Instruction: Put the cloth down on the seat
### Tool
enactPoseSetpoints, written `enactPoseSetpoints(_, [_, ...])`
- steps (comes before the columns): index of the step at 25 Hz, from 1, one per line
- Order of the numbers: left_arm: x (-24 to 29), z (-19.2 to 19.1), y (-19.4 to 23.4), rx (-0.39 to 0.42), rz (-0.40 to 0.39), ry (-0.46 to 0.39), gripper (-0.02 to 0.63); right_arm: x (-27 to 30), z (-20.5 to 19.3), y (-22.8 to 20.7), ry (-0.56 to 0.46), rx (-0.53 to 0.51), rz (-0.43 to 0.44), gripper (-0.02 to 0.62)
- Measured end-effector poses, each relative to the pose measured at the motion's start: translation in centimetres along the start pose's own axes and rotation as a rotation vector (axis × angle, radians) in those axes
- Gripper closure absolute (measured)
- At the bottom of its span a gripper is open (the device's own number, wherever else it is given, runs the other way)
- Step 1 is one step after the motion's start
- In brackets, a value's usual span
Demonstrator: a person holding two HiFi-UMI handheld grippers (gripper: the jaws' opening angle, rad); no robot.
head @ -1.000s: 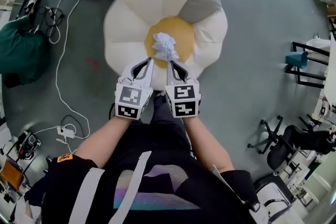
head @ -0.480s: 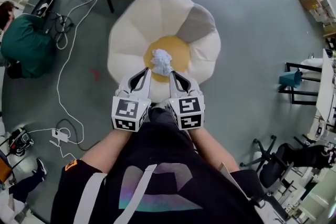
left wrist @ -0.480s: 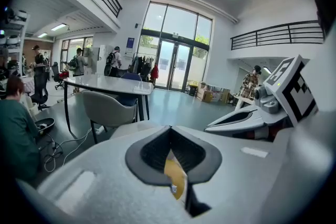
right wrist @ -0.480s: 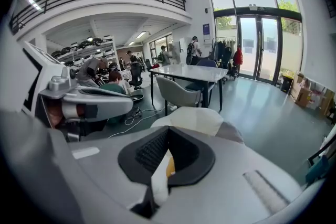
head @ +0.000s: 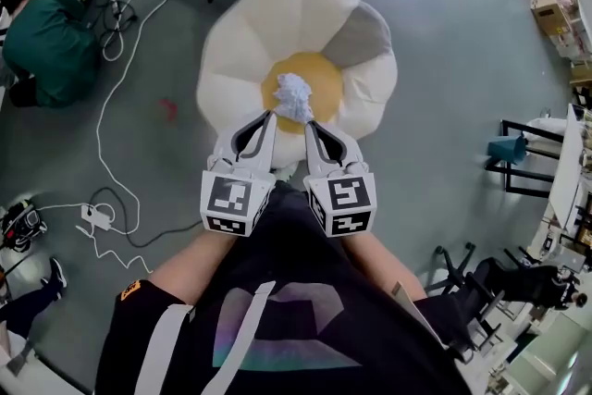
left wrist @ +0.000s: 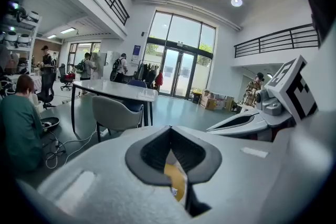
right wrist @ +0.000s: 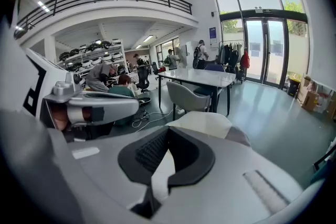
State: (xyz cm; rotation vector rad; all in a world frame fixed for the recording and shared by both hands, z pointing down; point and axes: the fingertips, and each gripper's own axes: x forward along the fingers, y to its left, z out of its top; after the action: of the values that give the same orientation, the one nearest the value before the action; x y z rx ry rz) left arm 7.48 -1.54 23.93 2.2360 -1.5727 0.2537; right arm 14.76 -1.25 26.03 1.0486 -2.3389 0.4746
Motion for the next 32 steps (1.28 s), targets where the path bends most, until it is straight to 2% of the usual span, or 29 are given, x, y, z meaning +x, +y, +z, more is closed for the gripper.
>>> enactPoseSetpoints(8, [-5.3,-0.1,1.5,0.02,-0.013,-0.028,0.607,-0.3,0.6,5.1,-0.019,-0.027,0.006,0.595])
enactPoseSetpoints(16, [-11.9,1.6,2.0,0.069,-0.02,-0.082,0.607,-3.5,1.8,10.3,-0.07,-0.044,-0.015,0.595])
enactPoseSetpoints(22, [-16.4,0.3,3.0,0.066,0.004,-0.092,0.607,-5.8,0.9,14.0,-0.087,-0.034,-0.028,0.595])
enactPoseSetpoints(27, [-18.6,-0.4,2.6,0.075,0.041,-0.086,0.607,-7.8,-0.1,15.3,-0.084,-0.047,-0.022,0.595])
enactPoseSetpoints(32, [-20.0,0.6,1.3,0.09,0.044,-0.128,0.607,-9.0,0.5,15.9,-0.123,-0.054,0.0,0.595])
